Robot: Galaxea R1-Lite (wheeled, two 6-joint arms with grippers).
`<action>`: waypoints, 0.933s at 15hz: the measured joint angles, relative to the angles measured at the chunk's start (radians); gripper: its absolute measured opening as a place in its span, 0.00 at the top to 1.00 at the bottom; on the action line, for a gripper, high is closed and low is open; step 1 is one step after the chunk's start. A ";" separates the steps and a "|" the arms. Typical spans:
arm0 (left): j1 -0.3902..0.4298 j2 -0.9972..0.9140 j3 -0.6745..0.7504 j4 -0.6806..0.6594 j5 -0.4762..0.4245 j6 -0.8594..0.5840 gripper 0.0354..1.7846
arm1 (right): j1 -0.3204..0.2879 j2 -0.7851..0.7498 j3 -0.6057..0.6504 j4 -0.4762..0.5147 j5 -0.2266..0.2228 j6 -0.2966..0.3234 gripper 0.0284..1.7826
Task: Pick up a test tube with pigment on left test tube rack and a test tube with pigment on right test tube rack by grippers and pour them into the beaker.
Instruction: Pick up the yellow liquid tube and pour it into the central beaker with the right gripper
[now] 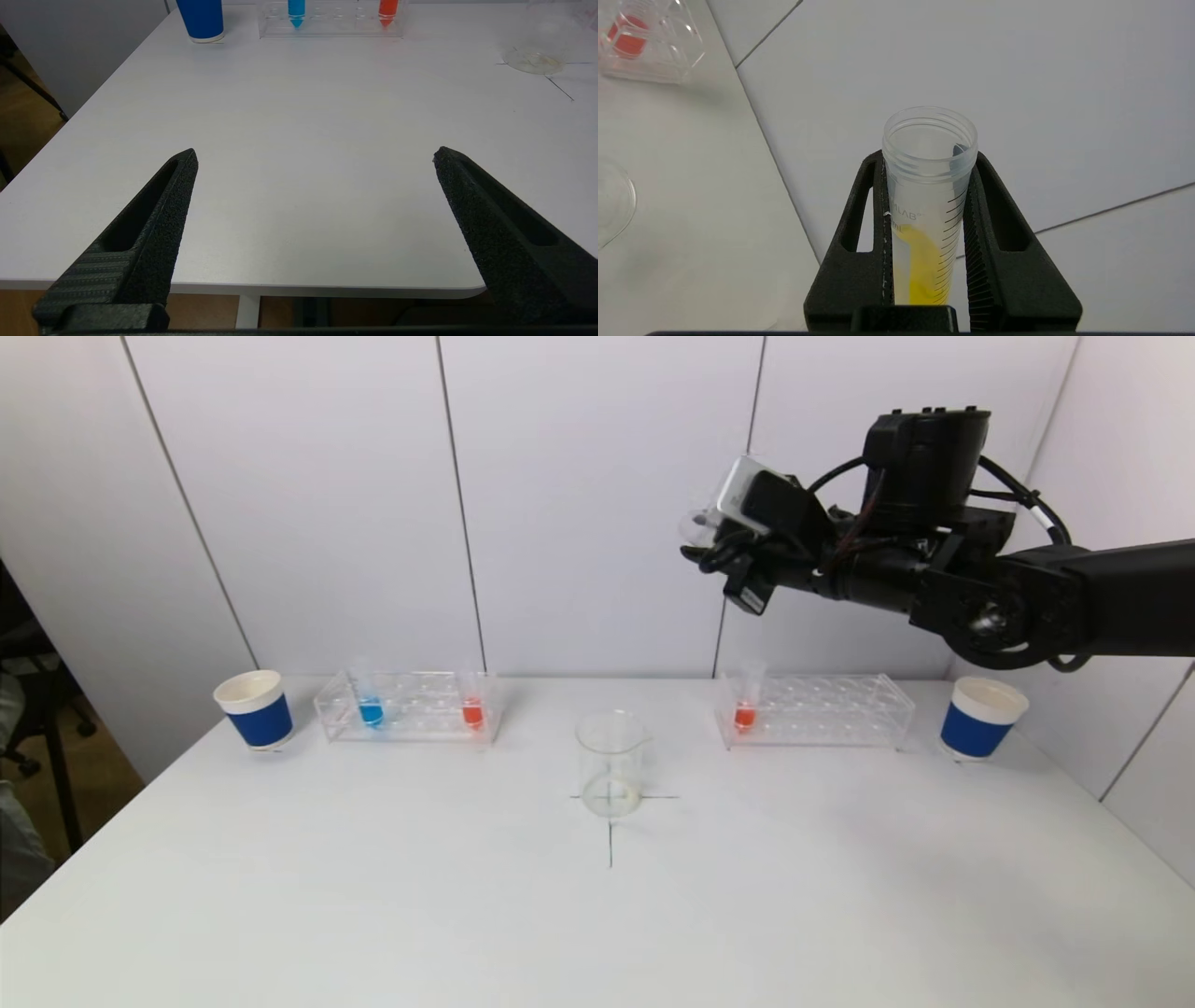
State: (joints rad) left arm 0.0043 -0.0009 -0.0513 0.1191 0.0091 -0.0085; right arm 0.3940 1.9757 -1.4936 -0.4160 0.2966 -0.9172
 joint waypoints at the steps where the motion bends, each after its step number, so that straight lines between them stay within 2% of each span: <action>1: 0.000 0.000 0.000 0.000 0.000 0.000 0.01 | 0.002 0.003 0.001 0.000 0.013 -0.026 0.74; 3: 0.000 0.000 0.000 0.001 0.000 0.000 0.01 | 0.002 0.007 0.011 0.000 0.049 -0.105 0.74; 5: 0.000 0.000 0.000 0.000 0.000 0.000 0.01 | 0.006 0.010 0.025 -0.012 0.066 -0.152 0.74; 8: 0.000 0.000 0.000 0.000 0.000 0.000 0.01 | 0.022 0.024 0.045 -0.056 0.082 -0.164 0.74; 11: 0.000 0.000 0.000 0.000 0.000 -0.001 0.01 | 0.028 0.056 0.073 -0.141 0.130 -0.171 0.74; 14: 0.000 0.000 0.000 0.000 0.000 0.000 0.01 | 0.029 0.082 0.087 -0.173 0.165 -0.226 0.74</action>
State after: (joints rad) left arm 0.0043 -0.0009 -0.0515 0.1196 0.0089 -0.0089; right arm 0.4228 2.0574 -1.4070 -0.5887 0.4617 -1.1430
